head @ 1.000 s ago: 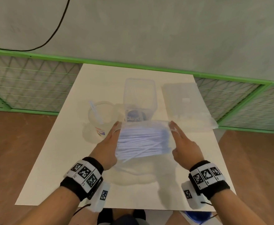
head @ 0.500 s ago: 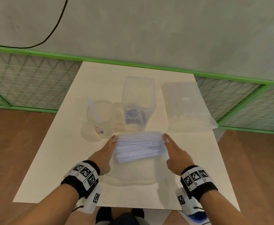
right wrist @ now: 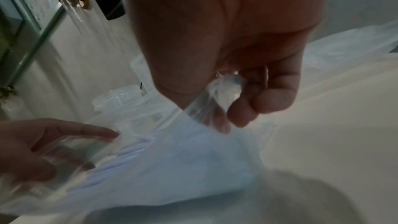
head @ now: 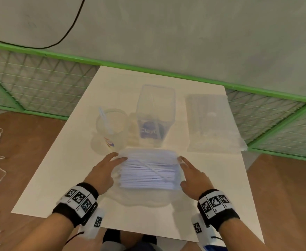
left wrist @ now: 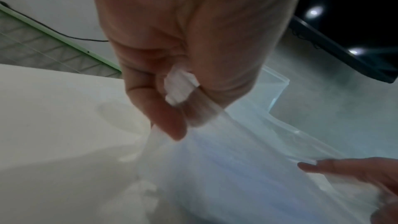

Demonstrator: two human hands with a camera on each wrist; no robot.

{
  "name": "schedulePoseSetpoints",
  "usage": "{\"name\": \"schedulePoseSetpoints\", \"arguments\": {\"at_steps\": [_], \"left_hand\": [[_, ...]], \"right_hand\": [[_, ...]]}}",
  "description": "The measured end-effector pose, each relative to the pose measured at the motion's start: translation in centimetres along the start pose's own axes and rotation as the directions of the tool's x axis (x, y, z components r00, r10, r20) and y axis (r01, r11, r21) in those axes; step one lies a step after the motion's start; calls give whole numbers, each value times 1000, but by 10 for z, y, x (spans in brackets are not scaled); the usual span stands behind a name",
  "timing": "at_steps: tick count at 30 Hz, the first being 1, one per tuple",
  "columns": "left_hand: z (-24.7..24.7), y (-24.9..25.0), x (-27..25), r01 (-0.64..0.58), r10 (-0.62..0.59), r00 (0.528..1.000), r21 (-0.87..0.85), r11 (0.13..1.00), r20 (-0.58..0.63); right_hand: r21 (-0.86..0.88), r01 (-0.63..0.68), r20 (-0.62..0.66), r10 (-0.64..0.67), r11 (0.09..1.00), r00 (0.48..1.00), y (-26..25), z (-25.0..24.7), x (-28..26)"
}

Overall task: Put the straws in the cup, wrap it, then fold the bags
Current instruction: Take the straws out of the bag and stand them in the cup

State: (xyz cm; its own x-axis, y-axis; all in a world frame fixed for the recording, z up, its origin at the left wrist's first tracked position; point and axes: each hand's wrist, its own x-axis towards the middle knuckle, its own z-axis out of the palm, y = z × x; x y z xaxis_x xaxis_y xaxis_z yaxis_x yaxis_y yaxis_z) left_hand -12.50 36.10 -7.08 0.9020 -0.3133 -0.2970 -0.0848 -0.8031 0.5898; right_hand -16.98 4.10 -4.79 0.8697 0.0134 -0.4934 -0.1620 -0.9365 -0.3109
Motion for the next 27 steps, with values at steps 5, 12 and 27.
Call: {"name": "schedulePoseSetpoints", "arguments": {"at_steps": [5, 12, 27], "left_hand": [[-16, 13, -10, -74, 55, 979, -93, 993, -196], [-14, 10, -13, -60, 57, 998, -55, 997, -40], [-29, 3, -25, -91, 95, 995, -144, 985, 21]], "right_hand": [[0, 72, -155, -71, 997, 985, -5, -13, -4], [-215, 44, -261, -101, 976, 960, -20, 1, -11], [-433, 287, -219, -408, 854, 886, -159, 81, 12]]}}
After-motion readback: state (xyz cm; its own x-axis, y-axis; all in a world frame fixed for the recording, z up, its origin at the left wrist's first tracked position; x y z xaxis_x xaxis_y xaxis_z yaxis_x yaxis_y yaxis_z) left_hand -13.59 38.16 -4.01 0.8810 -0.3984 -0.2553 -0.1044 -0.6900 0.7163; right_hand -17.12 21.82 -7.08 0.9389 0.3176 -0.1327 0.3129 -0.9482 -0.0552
